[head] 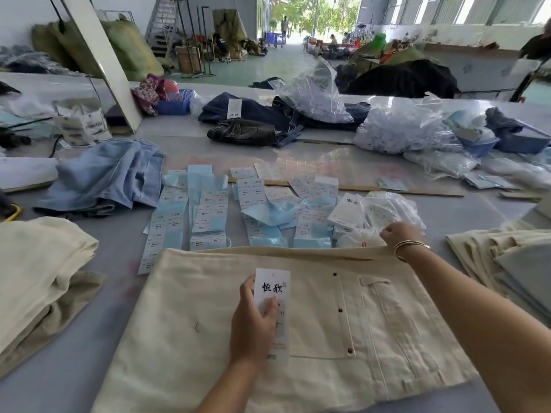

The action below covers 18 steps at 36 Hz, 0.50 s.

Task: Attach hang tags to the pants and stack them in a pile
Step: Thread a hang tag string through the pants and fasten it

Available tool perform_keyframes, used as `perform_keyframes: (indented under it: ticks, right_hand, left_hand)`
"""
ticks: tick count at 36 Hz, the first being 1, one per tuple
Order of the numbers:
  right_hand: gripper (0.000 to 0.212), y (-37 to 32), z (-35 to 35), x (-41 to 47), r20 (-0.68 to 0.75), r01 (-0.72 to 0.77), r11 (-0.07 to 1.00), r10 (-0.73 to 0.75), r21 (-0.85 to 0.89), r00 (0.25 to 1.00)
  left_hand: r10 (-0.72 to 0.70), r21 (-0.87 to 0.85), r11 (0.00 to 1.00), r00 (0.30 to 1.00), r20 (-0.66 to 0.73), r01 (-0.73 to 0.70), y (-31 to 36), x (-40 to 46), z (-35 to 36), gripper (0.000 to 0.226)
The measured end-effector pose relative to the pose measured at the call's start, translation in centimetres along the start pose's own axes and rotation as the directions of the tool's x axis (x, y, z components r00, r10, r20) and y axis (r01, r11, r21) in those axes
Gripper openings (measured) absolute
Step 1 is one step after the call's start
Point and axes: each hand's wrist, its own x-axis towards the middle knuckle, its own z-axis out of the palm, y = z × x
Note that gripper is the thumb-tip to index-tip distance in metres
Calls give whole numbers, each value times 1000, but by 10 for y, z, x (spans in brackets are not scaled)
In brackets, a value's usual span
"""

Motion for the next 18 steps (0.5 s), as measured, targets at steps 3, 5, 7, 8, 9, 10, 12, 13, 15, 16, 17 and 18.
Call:
perform_keyframes:
  ticks: [3,5,7,8,9,10,12,13,15,16,17,18]
  right_hand:
    - [27,-5,14,9,54,-45,999,46,-20,997]
    - [28,-8,20,13,49,-85,996,86,-8,995]
    - [24,-9,22,15,41,-123,992,122,33,992]
    - [22,-9,22,16,36,-137,989,135,62,990]
    - [21,-8,21,16,29,-145,985,143,92,989]
    - [21,-7,21,18,22,-151,980,150,127,988]
    - [22,-3,19,20,16,-163,962,163,220,986]
    - [22,-2,19,21,19,-171,942,173,288,985]
    - [22,1,17,21,32,-196,873,203,447,979]
    - [23,2,16,21,41,-201,827,211,525,977]
    - [23,3,15,20,49,-197,780,209,594,977]
    - [20,3,14,18,59,-191,729,203,657,977]
  left_hand:
    - [-1,2,1000,1000,-8,1,-1,0,0,47]
    - [-5,5,1000,1000,-5,5,-1,1,0,47]
    - [-7,7,1000,1000,3,7,-1,1,0,46]
    - [-5,9,1000,1000,6,5,-1,1,0,45]
    - [0,12,1000,1000,8,0,-2,1,1,45]
    - [2,15,1000,1000,10,-3,-2,1,1,45]
    - [2,18,1000,1000,13,-3,-2,1,1,45]
    - [1,20,1000,1000,14,-1,-2,1,1,45]
    - [-2,33,999,1000,16,2,-3,1,1,46]
    - [-5,40,999,1000,18,4,-3,1,2,46]
    - [-9,44,999,1000,21,8,-3,1,2,46]
    - [-14,47,999,1000,24,12,-3,1,2,47]
